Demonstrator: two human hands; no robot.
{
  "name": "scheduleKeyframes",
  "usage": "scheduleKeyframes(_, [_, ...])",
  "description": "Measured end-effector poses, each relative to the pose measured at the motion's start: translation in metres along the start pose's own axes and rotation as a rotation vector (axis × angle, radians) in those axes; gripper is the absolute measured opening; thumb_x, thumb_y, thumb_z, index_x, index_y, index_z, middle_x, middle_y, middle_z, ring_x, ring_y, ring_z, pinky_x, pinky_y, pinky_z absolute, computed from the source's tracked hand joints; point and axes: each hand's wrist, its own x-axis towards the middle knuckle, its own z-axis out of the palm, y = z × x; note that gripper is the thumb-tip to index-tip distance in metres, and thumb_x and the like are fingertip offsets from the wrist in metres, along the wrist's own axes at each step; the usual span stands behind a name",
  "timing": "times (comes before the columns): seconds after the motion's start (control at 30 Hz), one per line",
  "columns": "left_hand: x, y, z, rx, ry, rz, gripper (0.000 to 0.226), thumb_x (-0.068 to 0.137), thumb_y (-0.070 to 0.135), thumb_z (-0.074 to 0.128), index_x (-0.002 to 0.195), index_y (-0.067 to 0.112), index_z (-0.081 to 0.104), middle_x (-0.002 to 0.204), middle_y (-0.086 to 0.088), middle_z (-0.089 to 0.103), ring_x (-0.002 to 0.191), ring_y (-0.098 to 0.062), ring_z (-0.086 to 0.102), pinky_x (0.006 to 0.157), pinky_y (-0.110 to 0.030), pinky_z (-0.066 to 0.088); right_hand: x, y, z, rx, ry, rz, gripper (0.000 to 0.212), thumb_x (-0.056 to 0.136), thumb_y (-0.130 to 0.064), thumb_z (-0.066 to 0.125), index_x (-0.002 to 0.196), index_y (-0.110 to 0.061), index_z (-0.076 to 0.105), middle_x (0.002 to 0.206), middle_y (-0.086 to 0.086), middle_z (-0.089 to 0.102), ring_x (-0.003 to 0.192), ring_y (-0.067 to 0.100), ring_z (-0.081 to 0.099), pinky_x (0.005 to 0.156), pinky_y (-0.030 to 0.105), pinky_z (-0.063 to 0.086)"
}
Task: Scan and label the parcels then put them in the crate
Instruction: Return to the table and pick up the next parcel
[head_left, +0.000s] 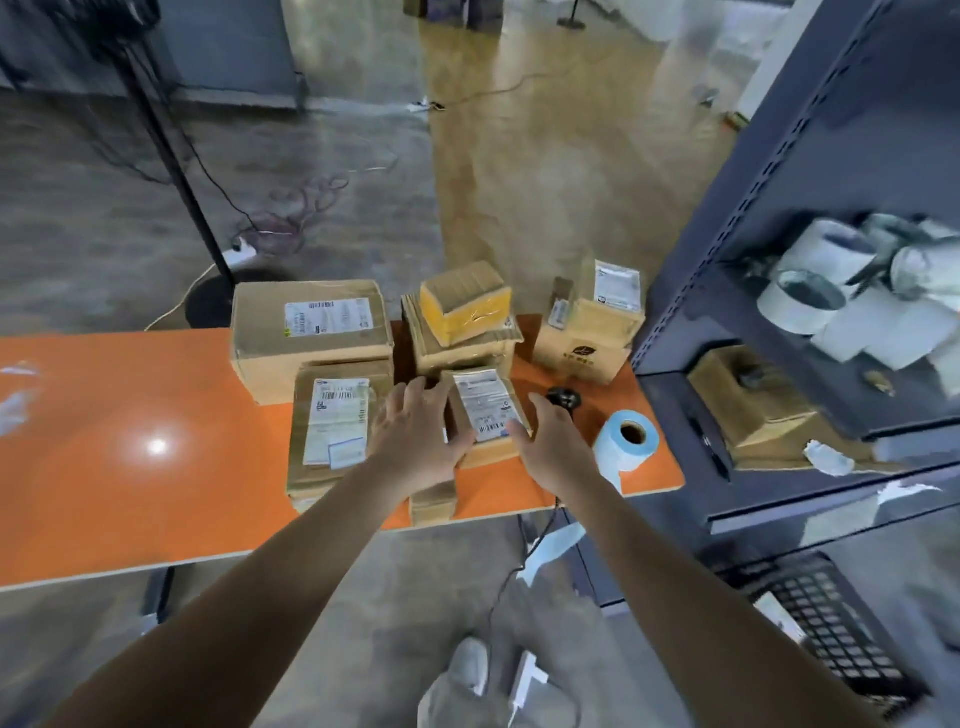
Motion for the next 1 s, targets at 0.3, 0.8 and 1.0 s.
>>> scheduleKeyframes(0.3, [0.074, 0.015, 0.017, 0.086, -0.133, 0.029, 0.078, 0.094, 0.055, 0.047, 0.154, 0.020, 0.014, 0.160, -0.008, 0.013, 0.148, -0.030, 0.006, 0.116, -0.050, 0.022, 0.059, 0.027, 0.021, -0.005, -0.167, 0.098, 0.067, 0.100, -0.057, 0.033, 0.153, -0.017, 0.023, 0.154, 0.009, 0.032, 0.133, 0.030, 0.045, 0.104, 0.046, 0.043])
scheduleKeyframes(0.8, [0.146, -0.005, 0.044, 0.293, -0.327, 0.188, 0.084, 0.091, 0.063, 0.047, 0.150, 0.009, 0.023, 0.151, -0.017, 0.032, 0.140, -0.037, 0.030, 0.113, -0.052, 0.030, 0.080, 0.031, 0.055, 0.276, -0.247, 0.461, 0.054, 0.095, -0.051, 0.055, 0.128, -0.009, 0.046, 0.103, 0.009, 0.067, 0.085, 0.025, 0.071, 0.075, 0.047, 0.061])
scheduleKeyframes(1.0, [0.155, -0.008, 0.046, 0.250, -0.390, 0.190, 0.078, 0.086, 0.060, 0.058, 0.141, 0.011, 0.033, 0.141, -0.018, 0.042, 0.131, -0.039, 0.039, 0.105, -0.053, 0.038, 0.072, 0.027, 0.057, 0.475, -0.123, 0.528, 0.037, 0.094, -0.035, 0.060, 0.124, -0.014, 0.054, 0.101, 0.009, 0.070, 0.084, 0.027, 0.072, 0.075, 0.051, 0.060])
